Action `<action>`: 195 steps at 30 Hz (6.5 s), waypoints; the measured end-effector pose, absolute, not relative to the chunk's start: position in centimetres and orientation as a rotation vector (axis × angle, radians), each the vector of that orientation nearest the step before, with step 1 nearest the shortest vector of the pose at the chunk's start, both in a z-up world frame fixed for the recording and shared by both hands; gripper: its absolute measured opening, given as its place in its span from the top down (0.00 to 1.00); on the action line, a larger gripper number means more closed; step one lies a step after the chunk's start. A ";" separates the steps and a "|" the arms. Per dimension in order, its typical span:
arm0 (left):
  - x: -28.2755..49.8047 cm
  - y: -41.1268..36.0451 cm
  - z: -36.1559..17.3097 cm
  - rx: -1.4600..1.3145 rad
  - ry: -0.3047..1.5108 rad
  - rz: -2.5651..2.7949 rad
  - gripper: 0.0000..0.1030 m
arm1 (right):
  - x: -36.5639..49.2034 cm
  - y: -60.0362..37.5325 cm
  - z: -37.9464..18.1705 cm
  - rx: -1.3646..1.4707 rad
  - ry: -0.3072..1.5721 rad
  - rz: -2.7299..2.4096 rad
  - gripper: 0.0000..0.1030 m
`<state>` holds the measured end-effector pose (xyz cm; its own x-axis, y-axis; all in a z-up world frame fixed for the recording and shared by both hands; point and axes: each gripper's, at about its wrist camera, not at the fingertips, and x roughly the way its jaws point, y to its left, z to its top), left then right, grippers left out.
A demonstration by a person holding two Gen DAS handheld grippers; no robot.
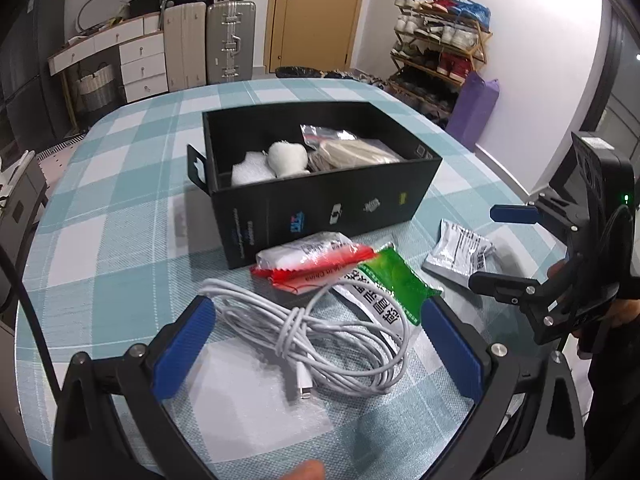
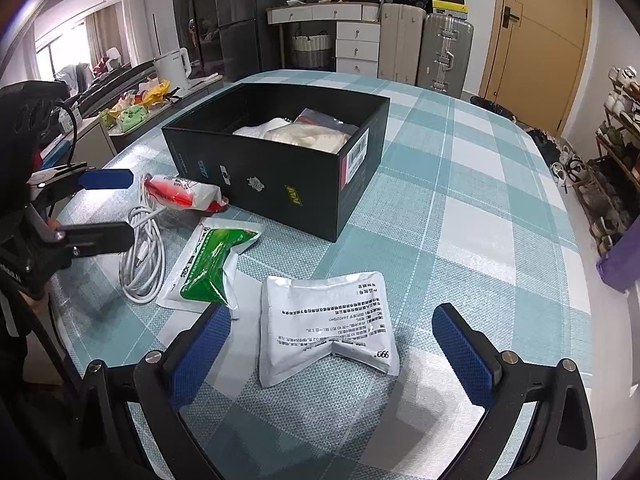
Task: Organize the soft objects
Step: 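Open both grippers and withdraw them from the black box, then grasp the white cable coil with the left gripper while the right grasps the white pouch, then lift the cable coil into the box with the left gripper while the right lowers the pouch in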
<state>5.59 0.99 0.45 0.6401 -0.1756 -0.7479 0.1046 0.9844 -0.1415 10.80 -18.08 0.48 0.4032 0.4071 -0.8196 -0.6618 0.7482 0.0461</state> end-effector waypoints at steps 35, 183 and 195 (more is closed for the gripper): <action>6.2 2.2 -1.9 -0.152 0.887 -0.055 0.00 | 11.1 -17.7 -1.4 -0.330 1.002 0.666 0.01; 16.9 1.7 2.8 -0.002 0.767 -0.108 0.68 | 18.8 -9.5 4.2 -0.327 0.793 0.735 0.51; 15.7 1.8 2.9 0.001 0.801 -0.136 0.36 | 17.4 -9.8 4.9 -0.394 0.723 0.670 0.17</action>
<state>15.71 1.83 2.93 0.6876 -0.1214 -0.7159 0.1220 0.9912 -0.0509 17.39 -9.76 4.95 0.5582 0.4215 -0.7146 -0.6808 0.7250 -0.1042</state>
